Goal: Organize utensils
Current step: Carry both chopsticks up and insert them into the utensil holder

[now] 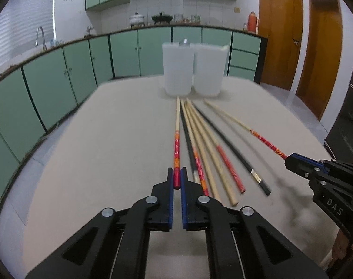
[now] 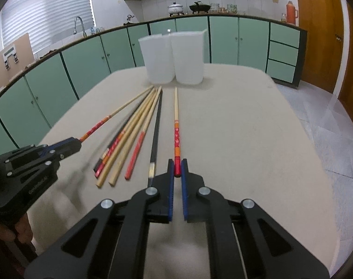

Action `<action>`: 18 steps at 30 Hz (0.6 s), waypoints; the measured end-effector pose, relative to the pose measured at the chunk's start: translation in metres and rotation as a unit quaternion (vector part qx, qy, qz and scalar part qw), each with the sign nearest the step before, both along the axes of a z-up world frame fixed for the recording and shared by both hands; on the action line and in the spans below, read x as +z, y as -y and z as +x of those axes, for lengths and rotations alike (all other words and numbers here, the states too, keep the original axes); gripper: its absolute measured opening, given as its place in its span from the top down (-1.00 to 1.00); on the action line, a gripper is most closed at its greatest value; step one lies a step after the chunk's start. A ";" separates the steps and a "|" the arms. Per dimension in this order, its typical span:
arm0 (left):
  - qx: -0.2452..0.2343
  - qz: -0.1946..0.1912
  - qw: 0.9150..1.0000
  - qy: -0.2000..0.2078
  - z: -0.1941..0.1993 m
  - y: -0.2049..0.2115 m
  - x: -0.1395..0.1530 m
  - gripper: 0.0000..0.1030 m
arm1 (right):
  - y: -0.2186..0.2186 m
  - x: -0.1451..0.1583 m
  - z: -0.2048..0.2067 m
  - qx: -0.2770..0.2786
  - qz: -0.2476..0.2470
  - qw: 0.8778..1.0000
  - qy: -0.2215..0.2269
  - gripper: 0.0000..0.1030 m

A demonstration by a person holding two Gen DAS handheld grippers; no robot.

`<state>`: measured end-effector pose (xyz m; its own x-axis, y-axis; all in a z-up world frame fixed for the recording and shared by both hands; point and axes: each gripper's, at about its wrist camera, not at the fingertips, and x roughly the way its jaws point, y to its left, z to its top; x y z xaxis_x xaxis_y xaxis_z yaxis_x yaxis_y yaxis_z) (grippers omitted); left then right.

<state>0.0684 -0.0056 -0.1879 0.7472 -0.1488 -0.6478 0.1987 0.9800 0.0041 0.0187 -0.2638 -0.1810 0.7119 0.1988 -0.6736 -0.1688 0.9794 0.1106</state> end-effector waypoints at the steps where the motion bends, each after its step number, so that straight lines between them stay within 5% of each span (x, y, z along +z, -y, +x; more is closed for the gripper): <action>1: 0.000 -0.003 1.000 0.008 -0.001 -0.001 0.008 0.89 | 0.000 0.004 0.000 0.000 0.000 1.000 0.003 0.90; 18: -0.006 -0.046 0.992 0.122 0.021 -0.010 0.118 0.89 | 0.024 0.113 0.022 0.010 0.014 0.996 0.093 0.90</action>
<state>0.0891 0.0041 -0.0704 0.8773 -0.2088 -0.4321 0.2146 0.9760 -0.0359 0.0410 -0.2875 -0.0680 0.8196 0.2309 -0.5243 -0.2081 0.9727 0.1031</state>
